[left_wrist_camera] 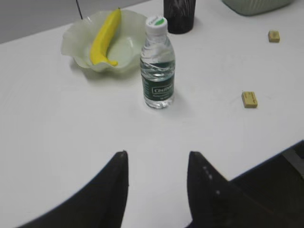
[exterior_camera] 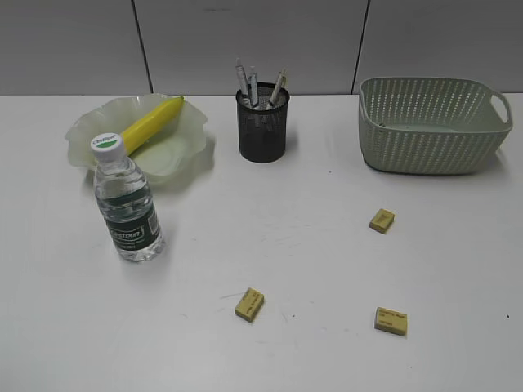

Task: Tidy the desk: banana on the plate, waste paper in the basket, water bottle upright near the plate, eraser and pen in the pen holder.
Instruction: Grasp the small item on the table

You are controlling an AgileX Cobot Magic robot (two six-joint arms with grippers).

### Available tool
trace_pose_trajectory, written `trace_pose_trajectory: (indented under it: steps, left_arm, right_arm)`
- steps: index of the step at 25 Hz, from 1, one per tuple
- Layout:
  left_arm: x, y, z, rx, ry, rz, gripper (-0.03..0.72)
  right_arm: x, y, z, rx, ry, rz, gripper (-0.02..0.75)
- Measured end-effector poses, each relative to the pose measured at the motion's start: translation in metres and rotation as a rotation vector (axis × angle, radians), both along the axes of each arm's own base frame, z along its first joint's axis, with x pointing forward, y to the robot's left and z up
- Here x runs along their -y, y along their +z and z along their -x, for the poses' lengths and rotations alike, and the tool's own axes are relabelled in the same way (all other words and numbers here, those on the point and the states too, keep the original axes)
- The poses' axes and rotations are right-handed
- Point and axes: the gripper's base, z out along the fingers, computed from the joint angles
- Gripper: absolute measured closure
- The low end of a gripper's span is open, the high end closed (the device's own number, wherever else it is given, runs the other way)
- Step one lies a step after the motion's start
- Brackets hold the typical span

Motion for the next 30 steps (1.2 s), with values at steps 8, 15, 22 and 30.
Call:
trace_pose_trajectory:
  steps: [8,15,22,30]
  left_arm:
    - [0.05,0.017,-0.055,-0.217,-0.073,0.012,0.379]
    - [0.106,0.0,-0.121,-0.436,-0.178,-0.06,0.378]
    - [0.144,-0.02,-0.166,-0.564,-0.173,-0.048,0.378]
    - [0.201,-0.049,-0.18,-0.595,-0.289,-0.124,0.339]
  right_arm:
    - [0.0,0.0,0.0,0.0,0.0,0.0,0.305]
    - [0.0,0.0,0.0,-0.001,0.0,0.0,0.306]
    - [0.0,0.0,0.0,-0.001,0.0,0.0,0.306]
    - [0.0,0.0,0.0,-0.001,0.0,0.0,0.309]
